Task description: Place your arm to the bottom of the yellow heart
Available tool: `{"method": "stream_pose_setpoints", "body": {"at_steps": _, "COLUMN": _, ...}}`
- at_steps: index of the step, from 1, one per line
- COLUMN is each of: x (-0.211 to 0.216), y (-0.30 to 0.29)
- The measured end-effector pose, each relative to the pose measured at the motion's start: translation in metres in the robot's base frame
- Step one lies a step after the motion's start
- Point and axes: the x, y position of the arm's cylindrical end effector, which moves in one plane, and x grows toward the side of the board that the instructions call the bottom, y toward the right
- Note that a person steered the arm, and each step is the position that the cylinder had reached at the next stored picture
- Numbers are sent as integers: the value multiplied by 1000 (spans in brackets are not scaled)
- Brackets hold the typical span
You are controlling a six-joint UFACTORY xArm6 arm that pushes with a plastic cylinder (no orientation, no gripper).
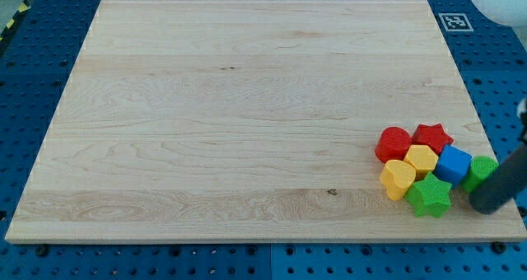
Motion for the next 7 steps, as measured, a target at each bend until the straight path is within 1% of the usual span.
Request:
{"method": "stream_pose_setpoints", "body": {"at_steps": 1, "x": -28, "y": -46}}
{"method": "stream_pose_setpoints", "body": {"at_steps": 3, "x": -56, "y": -179}}
{"method": "stream_pose_setpoints", "body": {"at_steps": 4, "x": -69, "y": -222}}
{"method": "stream_pose_setpoints", "body": {"at_steps": 5, "x": -78, "y": -242}}
{"method": "stream_pose_setpoints", "body": {"at_steps": 6, "x": -75, "y": -258}}
{"method": "stream_pose_setpoints", "body": {"at_steps": 7, "x": -28, "y": -287}}
